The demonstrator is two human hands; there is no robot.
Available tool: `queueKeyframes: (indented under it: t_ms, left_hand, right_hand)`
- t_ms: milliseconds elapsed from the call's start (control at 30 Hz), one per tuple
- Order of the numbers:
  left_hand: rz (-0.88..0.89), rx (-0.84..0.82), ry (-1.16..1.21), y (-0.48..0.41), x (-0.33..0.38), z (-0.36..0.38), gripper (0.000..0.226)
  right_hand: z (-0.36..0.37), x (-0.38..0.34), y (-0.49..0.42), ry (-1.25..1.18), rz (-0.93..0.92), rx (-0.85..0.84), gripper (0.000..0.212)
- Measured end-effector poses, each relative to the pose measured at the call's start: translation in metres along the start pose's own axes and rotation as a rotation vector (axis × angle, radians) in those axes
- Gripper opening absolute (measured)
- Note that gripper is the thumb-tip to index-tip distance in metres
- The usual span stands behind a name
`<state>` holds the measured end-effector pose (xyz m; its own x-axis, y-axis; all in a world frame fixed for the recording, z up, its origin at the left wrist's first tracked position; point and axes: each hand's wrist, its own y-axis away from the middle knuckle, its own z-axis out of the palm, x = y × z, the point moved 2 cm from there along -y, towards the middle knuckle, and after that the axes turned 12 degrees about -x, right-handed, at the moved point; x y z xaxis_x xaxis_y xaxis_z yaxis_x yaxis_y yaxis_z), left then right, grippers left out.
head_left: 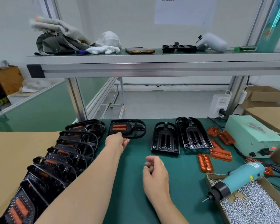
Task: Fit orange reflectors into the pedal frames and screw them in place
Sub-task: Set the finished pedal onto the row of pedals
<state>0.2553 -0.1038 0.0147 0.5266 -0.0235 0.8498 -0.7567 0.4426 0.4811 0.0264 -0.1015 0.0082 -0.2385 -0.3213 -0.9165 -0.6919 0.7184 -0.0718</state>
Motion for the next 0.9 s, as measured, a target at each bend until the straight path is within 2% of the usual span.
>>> queueKeyframes:
  t_ms: [300,467,767,833,900]
  left_hand:
    - [-0.071,0.03,-0.044,-0.026,0.004,-0.008,0.007]
    - [-0.092,0.024,-0.09,-0.025,0.001,-0.01,0.014]
    - [-0.085,0.03,-0.003,-0.013,0.009,-0.018,0.041]
    - [-0.103,0.014,-0.016,-0.001,0.008,-0.016,0.04]
    - [-0.024,0.044,-0.101,0.009,0.0,-0.006,0.032]
  right_hand:
    - [0.0,0.003,-0.003,-0.011,0.015,0.019,0.032]
    - [0.0,0.002,-0.002,-0.025,0.029,0.027,0.032]
    - [-0.002,0.0,-0.002,-0.028,0.043,0.026,0.031]
    - [-0.001,0.0,-0.002,-0.029,0.043,0.025,0.031]
    - [-0.001,0.0,-0.002,-0.034,0.045,0.028,0.031]
